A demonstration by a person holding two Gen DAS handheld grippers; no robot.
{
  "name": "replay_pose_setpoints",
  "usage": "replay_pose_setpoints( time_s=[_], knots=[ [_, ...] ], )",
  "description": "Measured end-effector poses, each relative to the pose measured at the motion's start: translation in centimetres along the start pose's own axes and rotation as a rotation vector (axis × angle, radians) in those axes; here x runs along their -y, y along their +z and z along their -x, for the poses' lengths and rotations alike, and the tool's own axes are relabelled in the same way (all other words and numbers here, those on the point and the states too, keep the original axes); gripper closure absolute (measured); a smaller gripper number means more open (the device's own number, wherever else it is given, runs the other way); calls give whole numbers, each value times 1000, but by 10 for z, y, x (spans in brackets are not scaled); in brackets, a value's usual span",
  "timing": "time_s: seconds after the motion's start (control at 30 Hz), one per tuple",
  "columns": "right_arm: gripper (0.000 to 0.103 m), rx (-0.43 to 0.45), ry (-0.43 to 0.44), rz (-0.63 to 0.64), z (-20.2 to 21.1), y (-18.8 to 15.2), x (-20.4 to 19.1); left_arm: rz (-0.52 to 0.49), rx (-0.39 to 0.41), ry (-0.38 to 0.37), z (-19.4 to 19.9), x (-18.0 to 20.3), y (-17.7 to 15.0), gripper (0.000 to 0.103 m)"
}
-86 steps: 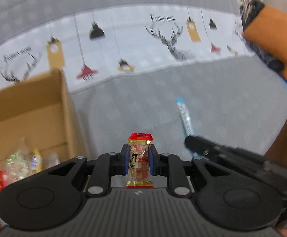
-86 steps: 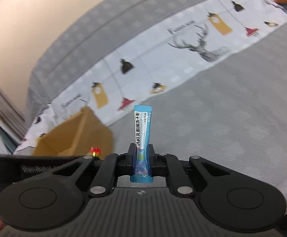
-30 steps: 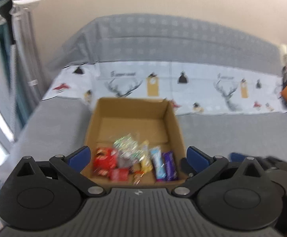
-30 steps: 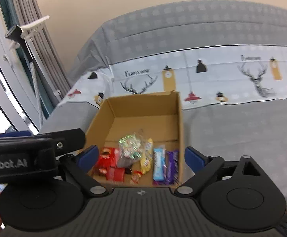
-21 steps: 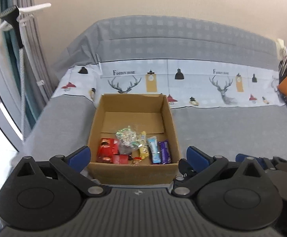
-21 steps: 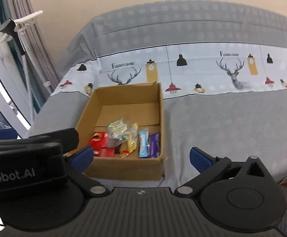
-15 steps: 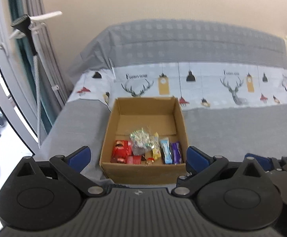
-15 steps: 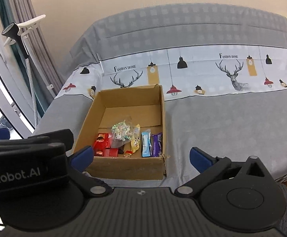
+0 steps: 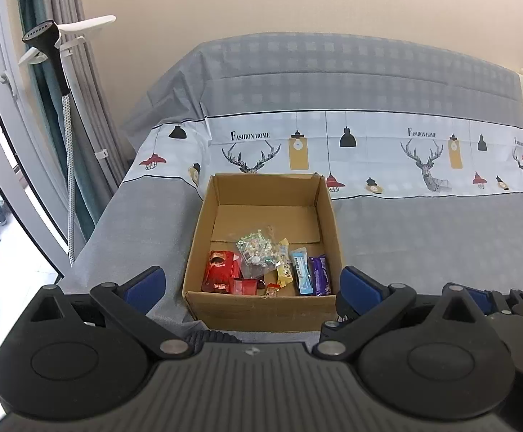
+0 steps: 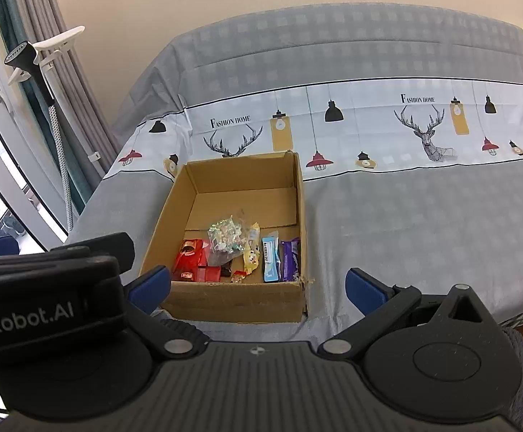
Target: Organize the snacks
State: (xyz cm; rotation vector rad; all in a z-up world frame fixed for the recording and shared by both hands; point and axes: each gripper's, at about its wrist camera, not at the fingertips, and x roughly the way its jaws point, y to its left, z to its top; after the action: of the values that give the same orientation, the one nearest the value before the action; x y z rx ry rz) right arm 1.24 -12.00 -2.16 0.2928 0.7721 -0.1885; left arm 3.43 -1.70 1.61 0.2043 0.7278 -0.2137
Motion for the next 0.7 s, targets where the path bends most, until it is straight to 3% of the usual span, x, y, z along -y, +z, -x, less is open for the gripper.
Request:
replay_pose_setpoints(
  time_s=[0.7],
  knots=[
    [0, 3, 20, -11, 2, -1, 5, 7, 18, 12, 2, -1, -2, 0]
  ],
)
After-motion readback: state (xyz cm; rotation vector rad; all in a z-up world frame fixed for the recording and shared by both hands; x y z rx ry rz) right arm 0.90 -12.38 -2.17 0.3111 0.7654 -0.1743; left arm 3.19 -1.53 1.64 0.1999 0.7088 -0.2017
